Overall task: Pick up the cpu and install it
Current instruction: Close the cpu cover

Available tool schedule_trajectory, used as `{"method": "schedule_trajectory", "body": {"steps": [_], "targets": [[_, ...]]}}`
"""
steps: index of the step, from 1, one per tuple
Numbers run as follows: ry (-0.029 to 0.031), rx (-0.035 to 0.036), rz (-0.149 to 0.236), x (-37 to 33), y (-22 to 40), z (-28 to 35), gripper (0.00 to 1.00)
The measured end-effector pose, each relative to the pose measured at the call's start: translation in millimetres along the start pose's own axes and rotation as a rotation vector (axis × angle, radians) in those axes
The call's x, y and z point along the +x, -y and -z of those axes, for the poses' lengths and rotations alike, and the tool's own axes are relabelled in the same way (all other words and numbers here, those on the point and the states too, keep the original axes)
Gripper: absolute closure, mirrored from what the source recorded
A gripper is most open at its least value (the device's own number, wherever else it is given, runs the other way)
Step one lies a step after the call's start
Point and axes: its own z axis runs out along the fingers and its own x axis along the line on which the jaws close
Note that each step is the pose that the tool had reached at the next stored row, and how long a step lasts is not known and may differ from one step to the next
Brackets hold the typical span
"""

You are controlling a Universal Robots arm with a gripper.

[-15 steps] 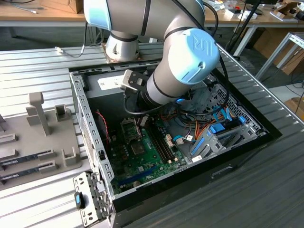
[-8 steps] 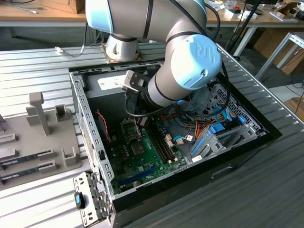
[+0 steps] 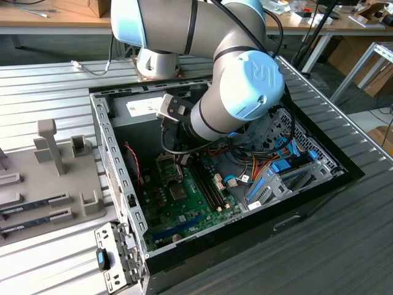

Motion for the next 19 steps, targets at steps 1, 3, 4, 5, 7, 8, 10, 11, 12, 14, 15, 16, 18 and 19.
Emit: {"method": "schedule_trajectory", "body": {"steps": [1,3,4,5,7,8,10,11,12,14,15,16,18,19], "targets": [[0.0009,-0.0001,0.0,0.8,-0.3,0.0,0.89],[0.0092,-0.0069,0.0,4.8,-4.3,-0.1,0.89],[0.0128,-0.0089,0.0,5.9,-5.2,-0.3,0.89],[0.0138,-0.0101,0.0,6.3,-5.3,-0.3,0.89],[0.0146,-0.0102,0.0,6.8,-5.2,-0.1,0.89],[0.0144,-0.0103,0.0,7.0,-5.0,0.0,0.89],[0.0142,-0.0102,0.0,7.7,-4.0,0.6,0.89],[0.0144,-0.0102,0.0,7.9,-3.2,0.9,0.89],[0.0143,-0.0103,0.0,8.2,-2.3,1.2,0.89],[0.0152,-0.0092,-0.004,8.7,-0.8,1.8,0.89],[0.0175,-0.0058,-0.013,8.9,-0.6,2.0,0.89],[0.02,-0.0029,-0.021,9.0,-0.3,2.0,0.89],[0.0206,-0.003,-0.021,9.4,-0.2,2.1,0.89],[0.0211,-0.0033,-0.021,9.7,0.0,2.3,0.89]]}}
